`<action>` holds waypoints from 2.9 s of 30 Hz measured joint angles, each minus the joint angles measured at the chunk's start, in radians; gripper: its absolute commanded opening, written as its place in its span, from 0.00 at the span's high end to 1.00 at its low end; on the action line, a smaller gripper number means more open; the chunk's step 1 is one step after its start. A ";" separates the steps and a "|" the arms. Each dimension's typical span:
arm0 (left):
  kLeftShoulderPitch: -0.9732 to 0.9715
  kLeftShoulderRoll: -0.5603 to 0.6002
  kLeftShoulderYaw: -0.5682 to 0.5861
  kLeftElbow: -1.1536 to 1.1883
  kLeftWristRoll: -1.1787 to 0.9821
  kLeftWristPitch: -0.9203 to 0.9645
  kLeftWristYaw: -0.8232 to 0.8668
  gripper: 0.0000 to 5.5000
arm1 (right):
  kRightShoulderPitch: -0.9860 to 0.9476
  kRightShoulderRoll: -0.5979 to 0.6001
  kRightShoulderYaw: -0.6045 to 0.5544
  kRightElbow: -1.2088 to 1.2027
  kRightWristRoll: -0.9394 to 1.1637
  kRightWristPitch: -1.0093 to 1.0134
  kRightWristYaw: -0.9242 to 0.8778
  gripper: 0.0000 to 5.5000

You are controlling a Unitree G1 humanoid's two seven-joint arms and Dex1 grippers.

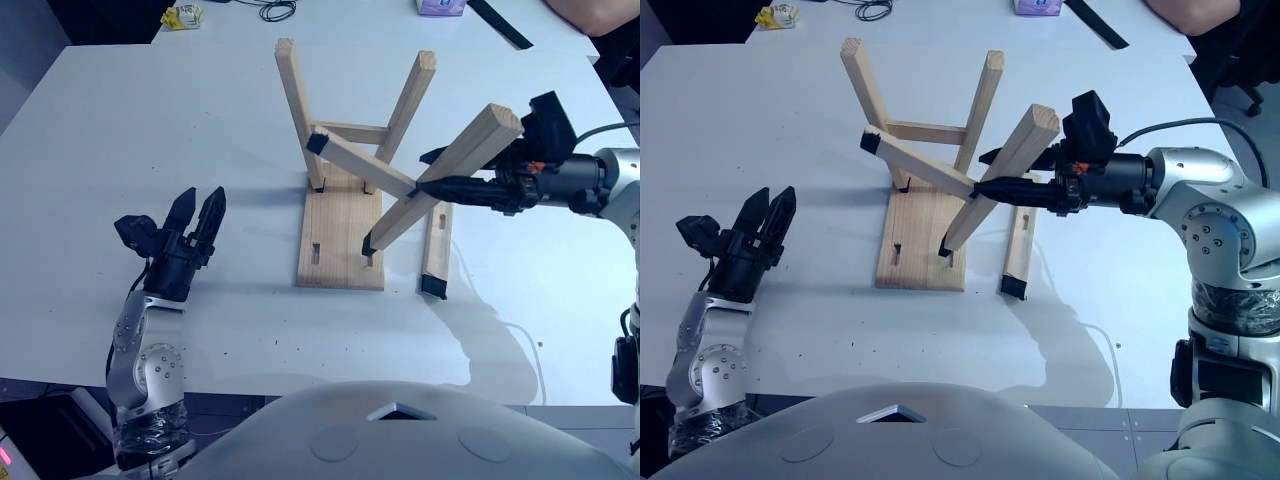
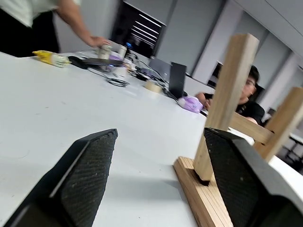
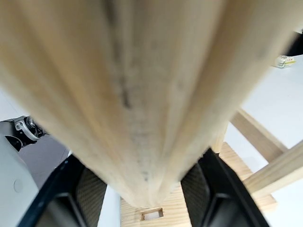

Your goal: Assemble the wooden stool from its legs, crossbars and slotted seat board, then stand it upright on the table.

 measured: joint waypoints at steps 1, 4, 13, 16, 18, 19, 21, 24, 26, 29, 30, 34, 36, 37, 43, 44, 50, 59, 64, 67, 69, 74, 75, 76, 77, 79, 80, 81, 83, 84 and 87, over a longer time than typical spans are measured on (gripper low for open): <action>-0.002 -0.001 -0.002 0.011 0.003 -0.005 0.004 0.39 | 0.013 0.001 0.006 -0.010 -0.017 -0.025 0.001 0.63; -0.035 0.007 0.001 0.028 0.002 -0.011 0.015 0.39 | 0.036 0.006 0.041 -0.022 -0.055 -0.071 0.005 0.63; -0.092 0.048 0.007 0.065 0.003 -0.011 0.018 0.39 | 0.043 0.019 0.102 0.001 -0.137 -0.177 0.028 0.63; -0.092 0.055 0.008 0.075 0.003 -0.011 0.017 0.39 | 0.044 0.018 0.118 0.017 -0.151 -0.193 0.052 0.63; -0.092 0.061 0.013 0.077 0.002 -0.011 0.017 0.39 | 0.044 0.014 0.121 0.024 -0.156 -0.206 0.068 0.63; -0.092 0.063 0.016 0.077 0.002 -0.012 0.017 0.39 | 0.044 0.012 0.122 0.025 -0.158 -0.211 0.076 0.63; -0.091 0.064 0.018 0.077 0.002 -0.012 0.017 0.39 | 0.044 0.007 0.123 0.025 -0.165 -0.219 0.091 0.63; -0.081 0.064 0.018 0.078 0.003 -0.012 0.017 0.39 | 0.046 0.004 0.127 0.024 -0.169 -0.219 0.099 0.63; -0.082 0.064 0.018 0.078 0.003 -0.013 0.017 0.39 | 0.047 0.004 0.129 0.023 -0.170 -0.220 0.101 0.63; -0.083 0.064 0.018 0.087 0.002 -0.014 0.015 0.39 | 0.052 0.004 0.133 0.019 -0.174 -0.226 0.102 0.63; -0.083 0.064 0.019 0.090 0.002 -0.015 0.015 0.39 | 0.053 0.004 0.134 0.016 -0.176 -0.231 0.102 0.63; -0.081 0.064 0.018 0.091 0.003 -0.016 0.015 0.39 | 0.060 0.004 0.148 -0.001 -0.195 -0.270 0.101 0.63; -0.079 0.063 0.017 0.088 0.004 -0.016 0.015 0.39 | 0.059 0.004 0.159 -0.012 -0.208 -0.284 0.100 0.63; -0.077 0.062 0.016 0.086 0.004 -0.016 0.016 0.39 | 0.059 0.005 0.167 -0.012 -0.214 -0.283 0.099 0.63; -0.060 0.046 0.004 0.075 0.021 -0.035 0.019 0.39 | 0.004 -0.011 0.207 0.002 -0.226 -0.276 0.120 0.63; -0.058 0.045 0.004 0.073 0.021 -0.037 0.019 0.39 | -0.004 -0.015 0.213 0.005 -0.229 -0.275 0.123 0.63; -0.021 0.004 -0.016 0.044 0.034 -0.061 0.041 0.39 | -0.034 -0.027 0.262 0.000 -0.265 -0.279 0.124 0.63; 0.010 -0.017 -0.051 0.022 0.043 -0.065 0.050 0.39 | -0.008 -0.032 0.300 -0.039 -0.297 -0.292 0.058 0.63; 0.011 -0.019 -0.075 0.014 0.043 -0.065 0.056 0.39 | 0.021 -0.021 0.310 -0.052 -0.296 -0.286 -0.007 0.63; 0.007 -0.019 -0.085 0.014 0.044 -0.064 0.057 0.39 | 0.027 -0.016 0.310 -0.045 -0.295 -0.287 -0.021 0.63; -0.001 -0.017 -0.093 0.014 0.044 -0.061 0.057 0.39 | 0.031 -0.014 0.310 -0.044 -0.291 -0.286 -0.029 0.63; -0.027 -0.013 -0.116 0.015 0.044 -0.055 0.057 0.39 | 0.035 -0.011 0.324 -0.044 -0.290 -0.290 -0.051 0.63; -0.026 -0.013 -0.122 0.015 0.045 -0.053 0.057 0.39 | 0.034 -0.013 0.329 -0.044 -0.292 -0.295 -0.052 0.63; -0.025 -0.013 -0.128 0.015 0.045 -0.052 0.057 0.39 | 0.033 -0.014 0.335 -0.045 -0.294 -0.297 -0.055 0.63; -0.024 -0.013 -0.132 0.015 0.047 -0.051 0.057 0.39 | 0.028 -0.017 0.343 -0.046 -0.295 -0.299 -0.057 0.63; -0.023 -0.013 -0.135 0.015 0.051 -0.051 0.057 0.39 | 0.012 -0.023 0.361 -0.046 -0.299 -0.299 -0.060 0.63; -0.023 -0.014 -0.136 0.015 0.051 -0.051 0.057 0.39 | 0.002 -0.024 0.371 -0.046 -0.303 -0.299 -0.060 0.63; -0.023 -0.015 -0.137 0.015 0.052 -0.053 0.058 0.39 | -0.006 -0.025 0.378 -0.045 -0.305 -0.299 -0.060 0.63; -0.023 -0.018 -0.141 0.015 0.062 -0.056 0.059 0.39 | -0.021 -0.025 0.394 -0.041 -0.307 -0.301 -0.064 0.63; -0.023 -0.020 -0.147 0.015 0.065 -0.057 0.060 0.39 | -0.030 -0.025 0.400 -0.034 -0.307 -0.301 -0.065 0.63; -0.026 -0.022 -0.156 0.015 0.065 -0.057 0.060 0.39 | -0.040 -0.024 0.408 -0.025 -0.307 -0.301 -0.069 0.63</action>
